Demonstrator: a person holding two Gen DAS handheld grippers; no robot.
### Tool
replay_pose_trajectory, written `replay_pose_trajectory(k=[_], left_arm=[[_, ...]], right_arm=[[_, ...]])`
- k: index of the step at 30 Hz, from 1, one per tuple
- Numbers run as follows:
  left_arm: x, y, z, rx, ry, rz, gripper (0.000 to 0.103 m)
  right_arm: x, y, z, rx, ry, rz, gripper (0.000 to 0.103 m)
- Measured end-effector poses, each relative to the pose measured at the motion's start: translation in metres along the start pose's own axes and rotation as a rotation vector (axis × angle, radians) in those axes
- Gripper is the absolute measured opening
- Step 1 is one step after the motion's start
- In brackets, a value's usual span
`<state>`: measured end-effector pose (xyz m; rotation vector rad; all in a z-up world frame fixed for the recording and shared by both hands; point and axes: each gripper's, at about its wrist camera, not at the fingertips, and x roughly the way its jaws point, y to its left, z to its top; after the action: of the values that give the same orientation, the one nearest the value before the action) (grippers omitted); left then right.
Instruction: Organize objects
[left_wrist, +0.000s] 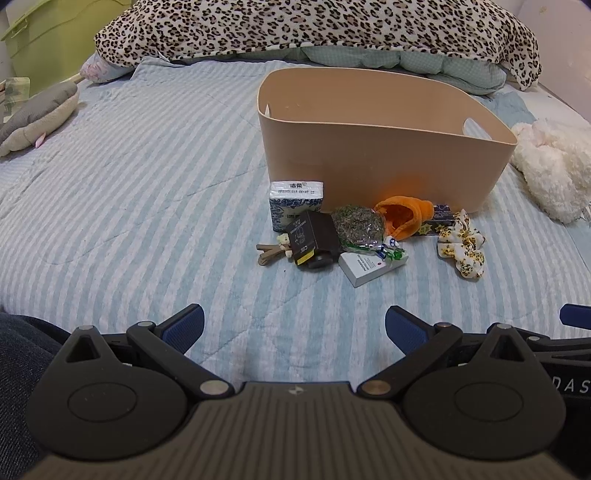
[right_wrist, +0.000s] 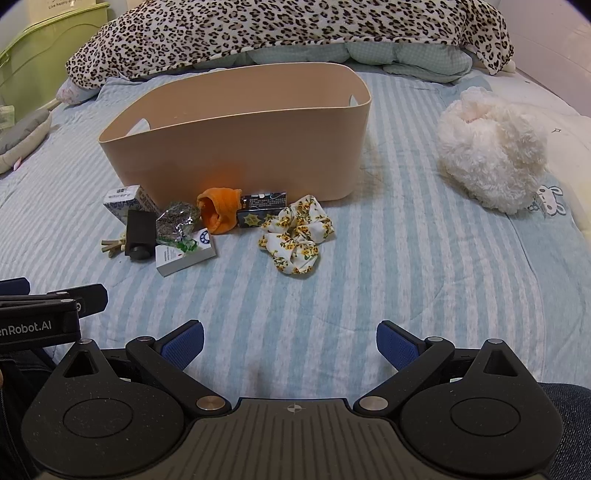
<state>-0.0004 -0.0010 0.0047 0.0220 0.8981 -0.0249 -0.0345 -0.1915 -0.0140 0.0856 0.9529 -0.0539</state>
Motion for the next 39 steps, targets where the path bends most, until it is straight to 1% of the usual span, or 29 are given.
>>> replay_pose_trajectory(k=[12,32,39], left_arm=[[0.0,0.0,0.0,0.004,0.006,-0.005,0.103],[0.003,0.002,0.003,0.001,0.009,-0.013,0.103],[0.008,0.002,0.011,0.005,-0.004,-0.011,0.103]], right_arm=[[-0.001,0.001,0.0,-0.007,0.001,0.0,0.101],[-0.002,-0.003,0.009,0.002,-0.032,-0.004,0.099],[0.004,-0.008,0.021,0.009,-0.047,-0.011,0.098]])
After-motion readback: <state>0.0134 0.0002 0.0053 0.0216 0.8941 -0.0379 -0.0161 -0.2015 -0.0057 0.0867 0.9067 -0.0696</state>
